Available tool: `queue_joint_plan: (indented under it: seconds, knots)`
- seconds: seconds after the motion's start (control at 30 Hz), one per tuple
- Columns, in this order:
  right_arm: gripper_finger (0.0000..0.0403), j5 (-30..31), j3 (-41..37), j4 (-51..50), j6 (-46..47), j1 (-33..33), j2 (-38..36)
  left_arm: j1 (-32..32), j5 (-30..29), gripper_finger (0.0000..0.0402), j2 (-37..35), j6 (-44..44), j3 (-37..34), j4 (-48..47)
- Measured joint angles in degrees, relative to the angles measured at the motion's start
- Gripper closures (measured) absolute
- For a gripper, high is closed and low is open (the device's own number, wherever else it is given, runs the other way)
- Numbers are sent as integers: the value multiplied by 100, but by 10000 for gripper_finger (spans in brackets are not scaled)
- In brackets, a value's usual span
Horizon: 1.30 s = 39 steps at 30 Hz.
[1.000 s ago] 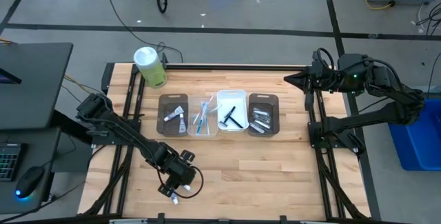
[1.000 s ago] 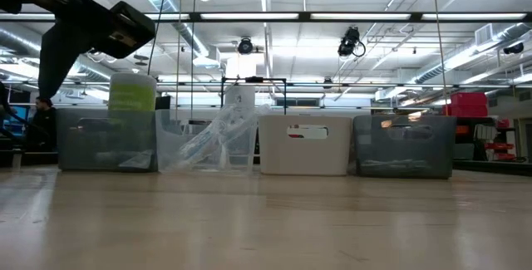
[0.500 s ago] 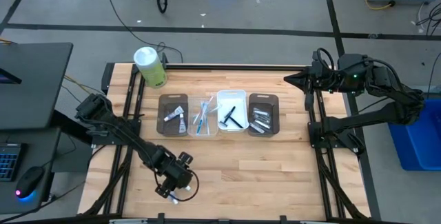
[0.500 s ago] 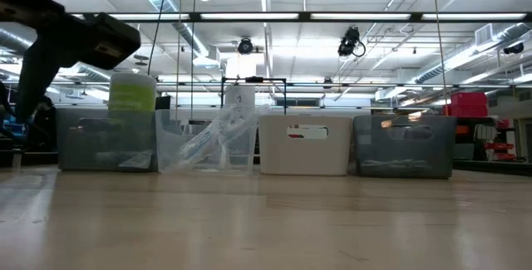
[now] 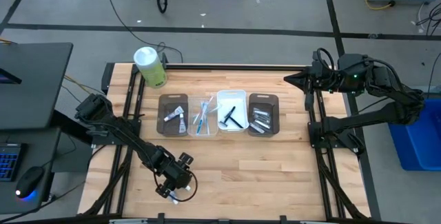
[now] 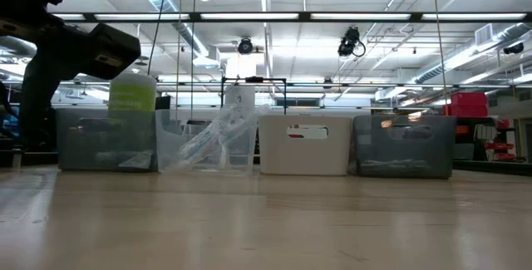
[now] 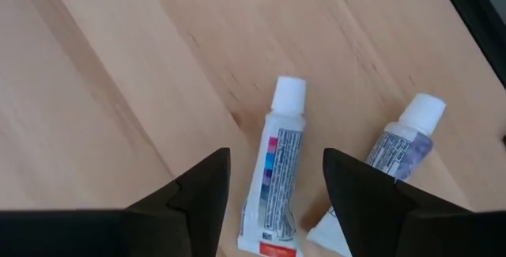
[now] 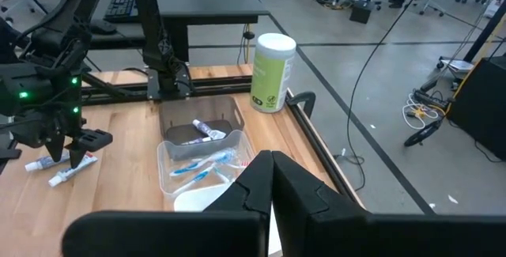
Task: Pick & Place Travel size toiletries
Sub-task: Put the white toothpaste into the left black bin
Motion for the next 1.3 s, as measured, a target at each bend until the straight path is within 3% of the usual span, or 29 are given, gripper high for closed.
queue_joint_plan:
  seconds: [0.17, 0.33, 0.6, 1.3]
  knots:
    - [389, 0, 1, 4, 0, 1, 1, 0, -101, 191, 158, 40, 7, 143]
    - [389, 2, 1, 2, 0, 2, 2, -17, 249, 192, 553, -48, 4, 304]
    - [389, 0, 1, 2, 2, 0, 0, -28, 346, 202, 737, -199, 31, 413]
    - [389, 0, 1, 0, 2, 1, 0, -31, 541, 290, 706, -163, 31, 413]
